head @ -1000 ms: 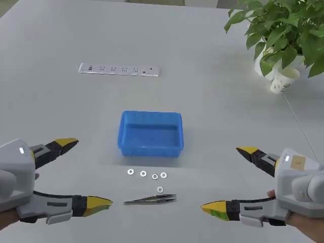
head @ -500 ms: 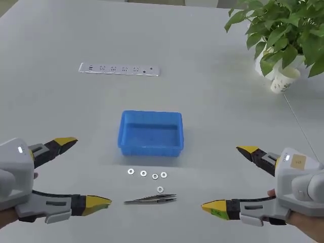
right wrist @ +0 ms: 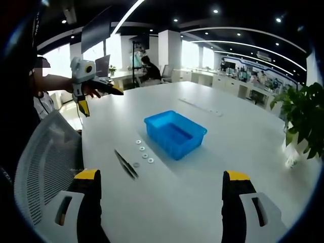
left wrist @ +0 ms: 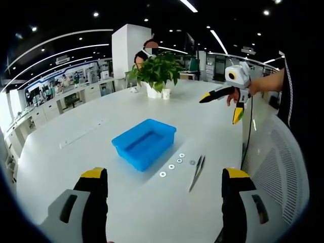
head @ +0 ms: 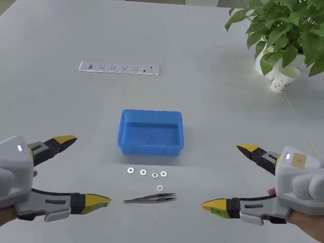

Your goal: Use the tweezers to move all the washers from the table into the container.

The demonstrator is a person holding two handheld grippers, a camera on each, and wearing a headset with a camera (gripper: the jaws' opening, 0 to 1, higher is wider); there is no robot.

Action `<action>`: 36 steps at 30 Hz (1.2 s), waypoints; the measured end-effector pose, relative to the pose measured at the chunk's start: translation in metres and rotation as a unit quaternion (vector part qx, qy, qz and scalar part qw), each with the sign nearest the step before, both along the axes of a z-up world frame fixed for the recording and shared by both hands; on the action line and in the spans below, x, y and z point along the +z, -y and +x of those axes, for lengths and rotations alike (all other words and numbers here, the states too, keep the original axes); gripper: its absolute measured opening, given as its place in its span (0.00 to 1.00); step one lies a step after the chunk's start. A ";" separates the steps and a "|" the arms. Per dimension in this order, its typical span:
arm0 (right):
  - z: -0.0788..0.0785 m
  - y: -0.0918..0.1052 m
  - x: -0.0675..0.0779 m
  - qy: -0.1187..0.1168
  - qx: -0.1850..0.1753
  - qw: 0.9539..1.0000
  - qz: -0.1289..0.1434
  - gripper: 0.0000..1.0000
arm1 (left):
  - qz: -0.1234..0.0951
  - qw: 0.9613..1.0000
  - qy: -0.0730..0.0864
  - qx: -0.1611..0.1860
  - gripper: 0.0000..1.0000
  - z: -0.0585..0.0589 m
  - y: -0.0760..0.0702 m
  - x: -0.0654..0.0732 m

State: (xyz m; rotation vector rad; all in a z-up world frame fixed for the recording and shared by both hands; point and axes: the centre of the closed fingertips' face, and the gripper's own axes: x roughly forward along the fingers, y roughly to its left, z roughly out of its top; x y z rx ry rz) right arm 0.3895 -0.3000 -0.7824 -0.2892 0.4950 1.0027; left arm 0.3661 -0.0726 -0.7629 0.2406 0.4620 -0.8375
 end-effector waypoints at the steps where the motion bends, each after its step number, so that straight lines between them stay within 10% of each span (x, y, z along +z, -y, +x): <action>1: 0.000 0.000 0.000 0.000 0.000 1.000 0.000 1.00 | 0.000 1.000 0.001 -0.001 0.99 0.000 0.000 0.000; 36: -0.006 -0.011 -0.007 -0.002 0.052 0.998 -0.024 0.91 | 0.040 0.997 -0.022 -0.067 0.87 -0.013 0.024 -0.024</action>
